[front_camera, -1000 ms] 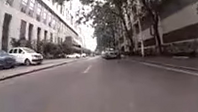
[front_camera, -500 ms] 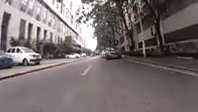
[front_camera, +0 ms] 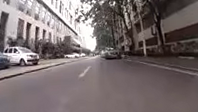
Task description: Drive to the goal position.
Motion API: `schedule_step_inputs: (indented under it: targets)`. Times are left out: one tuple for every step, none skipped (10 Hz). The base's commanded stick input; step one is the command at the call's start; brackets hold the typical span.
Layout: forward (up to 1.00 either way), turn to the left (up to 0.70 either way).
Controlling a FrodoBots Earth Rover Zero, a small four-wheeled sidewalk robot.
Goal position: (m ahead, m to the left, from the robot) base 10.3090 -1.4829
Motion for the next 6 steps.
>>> schedule_step_inputs:
  targets:
    - [0.7, 0.0]
    - [0.7, 0.0]
    - [0.7, 0.0]
    - [0.7, 0.0]
    - [0.7, 0.0]
    - [0.7, 0.0]
